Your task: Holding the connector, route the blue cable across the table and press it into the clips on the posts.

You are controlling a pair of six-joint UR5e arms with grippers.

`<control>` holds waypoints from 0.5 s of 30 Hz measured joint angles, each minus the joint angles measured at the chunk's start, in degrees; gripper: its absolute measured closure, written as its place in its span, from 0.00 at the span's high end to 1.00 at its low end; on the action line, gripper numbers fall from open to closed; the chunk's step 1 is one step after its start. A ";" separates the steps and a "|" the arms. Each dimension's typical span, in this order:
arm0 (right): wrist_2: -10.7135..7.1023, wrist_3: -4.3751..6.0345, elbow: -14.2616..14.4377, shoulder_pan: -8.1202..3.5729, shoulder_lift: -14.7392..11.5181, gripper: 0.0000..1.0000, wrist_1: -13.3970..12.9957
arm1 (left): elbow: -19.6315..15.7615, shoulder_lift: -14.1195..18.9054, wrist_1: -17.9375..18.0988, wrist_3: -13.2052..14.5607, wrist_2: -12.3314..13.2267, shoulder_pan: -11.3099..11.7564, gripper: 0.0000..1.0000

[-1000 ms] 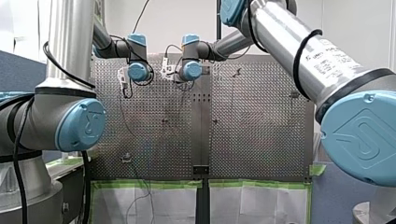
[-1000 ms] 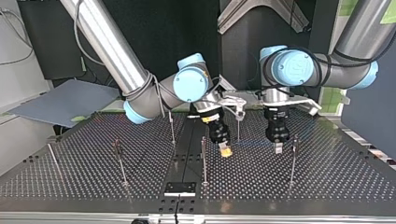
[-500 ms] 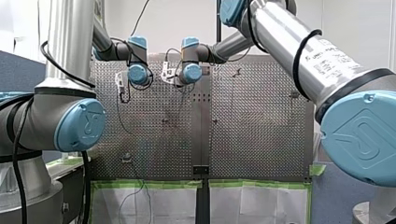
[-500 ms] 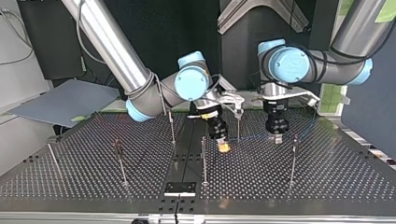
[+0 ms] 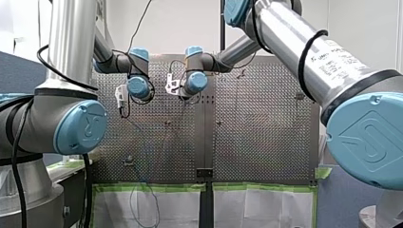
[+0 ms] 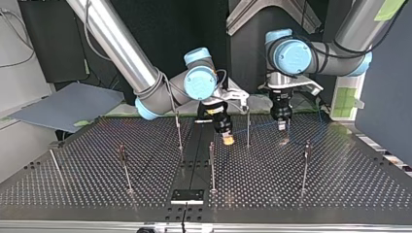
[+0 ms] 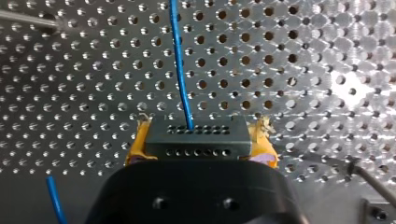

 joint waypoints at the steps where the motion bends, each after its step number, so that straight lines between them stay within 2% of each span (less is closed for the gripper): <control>1: 0.00 0.00 0.16 0.00 0.00 0.00 0.01 | -0.38 -0.34 0.07 0.06 0.00 -0.09 0.00; 7: 0.01 -0.20 1.58 0.01 0.00 0.00 0.11 | -1.92 -2.62 0.79 0.19 0.15 -0.41 0.00; 15: 0.11 -0.45 5.38 0.01 0.01 0.00 -0.08 | -2.06 -3.78 2.15 -0.08 1.57 -0.53 0.00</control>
